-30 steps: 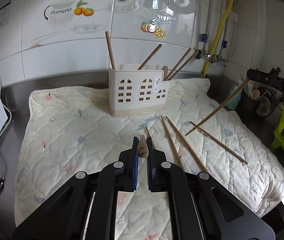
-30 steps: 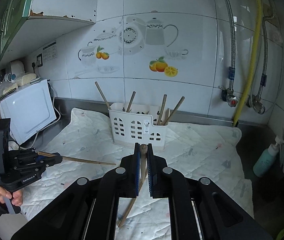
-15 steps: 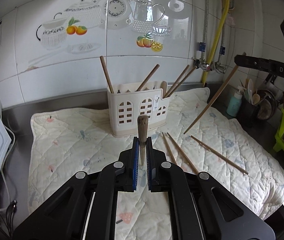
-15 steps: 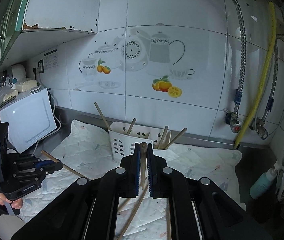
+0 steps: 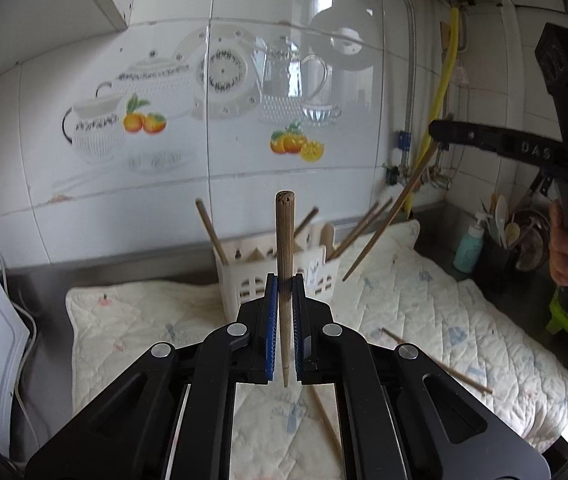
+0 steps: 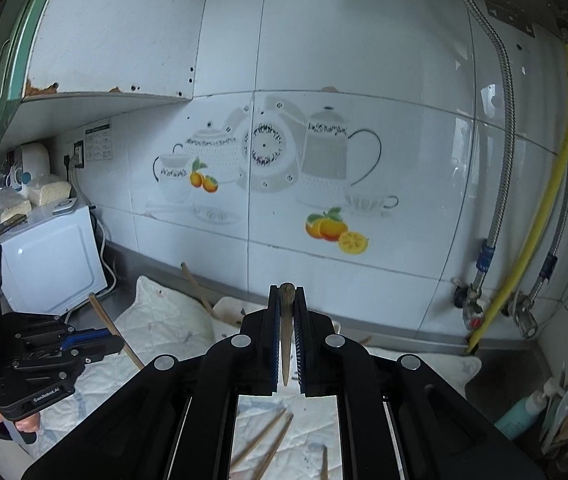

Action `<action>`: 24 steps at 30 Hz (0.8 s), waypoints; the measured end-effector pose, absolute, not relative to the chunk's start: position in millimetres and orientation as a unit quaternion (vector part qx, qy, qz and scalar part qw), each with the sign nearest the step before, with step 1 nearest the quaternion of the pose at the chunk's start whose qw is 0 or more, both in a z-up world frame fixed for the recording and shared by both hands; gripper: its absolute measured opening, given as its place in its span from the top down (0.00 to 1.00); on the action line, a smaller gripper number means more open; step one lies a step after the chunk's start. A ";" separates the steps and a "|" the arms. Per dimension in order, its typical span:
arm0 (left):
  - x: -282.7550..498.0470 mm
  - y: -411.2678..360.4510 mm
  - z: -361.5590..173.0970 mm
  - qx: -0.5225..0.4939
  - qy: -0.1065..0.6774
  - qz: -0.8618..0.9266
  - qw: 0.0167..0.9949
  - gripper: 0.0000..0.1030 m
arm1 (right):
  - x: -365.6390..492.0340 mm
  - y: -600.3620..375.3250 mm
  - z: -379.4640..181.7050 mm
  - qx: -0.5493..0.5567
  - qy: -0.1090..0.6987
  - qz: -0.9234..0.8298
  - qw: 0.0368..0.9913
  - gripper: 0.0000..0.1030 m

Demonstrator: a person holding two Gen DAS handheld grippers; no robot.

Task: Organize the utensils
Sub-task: 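Lift the chopsticks with both tools and carry them above the holder, then lower the chopsticks into the holder and open both tools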

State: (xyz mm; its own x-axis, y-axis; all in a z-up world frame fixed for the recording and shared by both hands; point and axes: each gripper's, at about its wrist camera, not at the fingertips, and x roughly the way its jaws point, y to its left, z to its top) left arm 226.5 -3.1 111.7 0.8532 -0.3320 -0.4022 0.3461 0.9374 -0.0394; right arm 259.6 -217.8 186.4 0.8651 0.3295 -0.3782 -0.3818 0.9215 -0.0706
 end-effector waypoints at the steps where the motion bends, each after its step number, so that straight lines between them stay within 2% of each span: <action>1: 229.3 -4.2 119.3 0.018 0.197 -0.175 0.965 0.95 | 264.6 -217.6 189.9 -0.070 0.182 0.185 0.963 0.94; 14: 280.6 -24.7 189.2 0.031 0.113 -0.152 0.981 0.95 | 326.5 -218.4 206.9 -0.069 0.174 0.161 0.969 0.94; 24: 335.6 -29.2 176.7 0.014 0.107 -0.125 0.986 0.95 | 360.9 -220.1 171.1 -0.067 0.205 0.160 0.963 0.94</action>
State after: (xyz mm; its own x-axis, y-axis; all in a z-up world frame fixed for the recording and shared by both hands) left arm 335.6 -29.2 176.7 0.9458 -0.2430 -0.2154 0.2490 0.9685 0.0006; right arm 360.9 -220.1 171.1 0.8649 0.2812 -0.4157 -0.3357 0.9399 -0.0626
